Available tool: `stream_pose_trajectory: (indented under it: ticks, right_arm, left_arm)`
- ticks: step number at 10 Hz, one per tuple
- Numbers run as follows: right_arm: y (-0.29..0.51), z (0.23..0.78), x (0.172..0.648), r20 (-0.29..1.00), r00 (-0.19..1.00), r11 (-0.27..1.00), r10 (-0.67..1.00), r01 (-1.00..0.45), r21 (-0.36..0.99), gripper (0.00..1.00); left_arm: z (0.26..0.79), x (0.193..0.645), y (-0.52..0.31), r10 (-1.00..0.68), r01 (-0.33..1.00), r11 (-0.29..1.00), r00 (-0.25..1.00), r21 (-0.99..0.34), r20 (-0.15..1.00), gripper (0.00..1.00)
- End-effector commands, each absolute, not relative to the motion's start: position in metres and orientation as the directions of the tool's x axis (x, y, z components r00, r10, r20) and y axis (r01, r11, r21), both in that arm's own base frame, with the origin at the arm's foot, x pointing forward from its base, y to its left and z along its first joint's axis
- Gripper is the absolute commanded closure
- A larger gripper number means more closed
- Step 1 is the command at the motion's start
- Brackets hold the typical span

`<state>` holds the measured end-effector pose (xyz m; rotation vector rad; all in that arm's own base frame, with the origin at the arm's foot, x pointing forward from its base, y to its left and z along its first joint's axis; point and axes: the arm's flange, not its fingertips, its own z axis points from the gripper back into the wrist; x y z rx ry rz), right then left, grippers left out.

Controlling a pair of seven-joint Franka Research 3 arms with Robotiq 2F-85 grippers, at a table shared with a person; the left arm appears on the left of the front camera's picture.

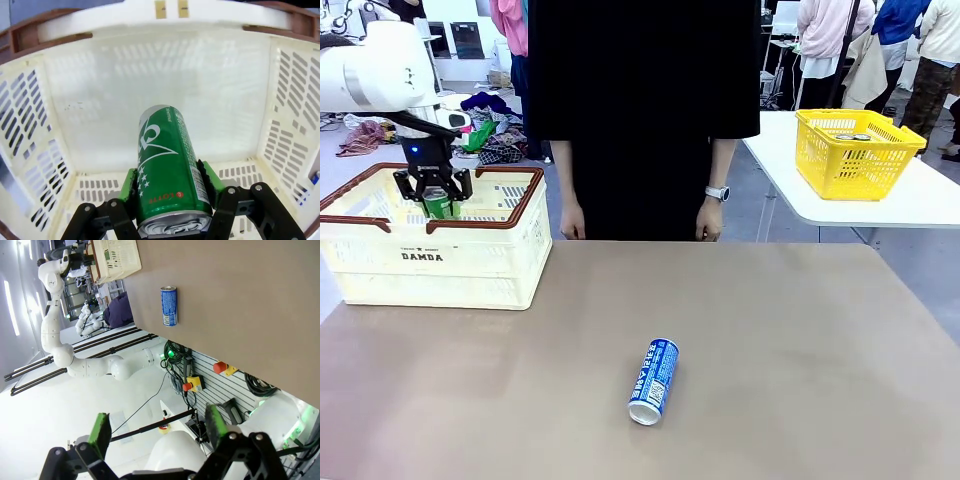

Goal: Place the drinks into the Shopping basket.
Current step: Pick up one drink and place it into the Shopping basket.

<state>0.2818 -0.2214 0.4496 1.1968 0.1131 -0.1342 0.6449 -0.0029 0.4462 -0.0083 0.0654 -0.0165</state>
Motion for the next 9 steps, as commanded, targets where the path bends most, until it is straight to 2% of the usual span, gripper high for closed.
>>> stream_pose_trajectory:
  ticks: [1, 5, 7, 8, 9]
  right_arm:
    - [-0.221, 0.455, 0.282, -0.172, 0.984, 0.354, -0.049, 0.178, 0.918, 0.0]
    - [-0.221, 0.455, 0.282, -0.172, 0.984, 0.354, -0.049, 0.178, 0.918, 0.0]
    - [-0.221, 0.455, 0.282, -0.172, 0.984, 0.354, -0.049, 0.178, 0.918, 0.0]
    - [-0.221, 0.455, 0.282, -0.172, 0.984, 0.354, -0.049, 0.178, 0.918, 0.0]
    - [-0.221, 0.455, 0.282, -0.172, 0.984, 0.354, -0.049, 0.178, 0.918, 0.0]
  left_arm:
    - [0.439, 0.659, -0.006, 0.042, -0.038, 0.999, 0.993, 0.035, -0.113, 1.0]
    - [0.44, 0.671, -0.009, 0.048, -0.044, 0.998, 0.994, 0.034, -0.099, 1.0]
    - [0.435, 0.679, -0.007, 0.056, -0.05, 0.998, 0.987, 0.043, -0.151, 1.0]
    - [0.431, 0.683, -0.008, 0.062, -0.053, 0.997, 0.983, 0.053, -0.175, 0.81]
    - [0.431, 0.684, -0.008, 0.064, -0.055, 0.997, 0.982, 0.057, -0.176, 0.25]
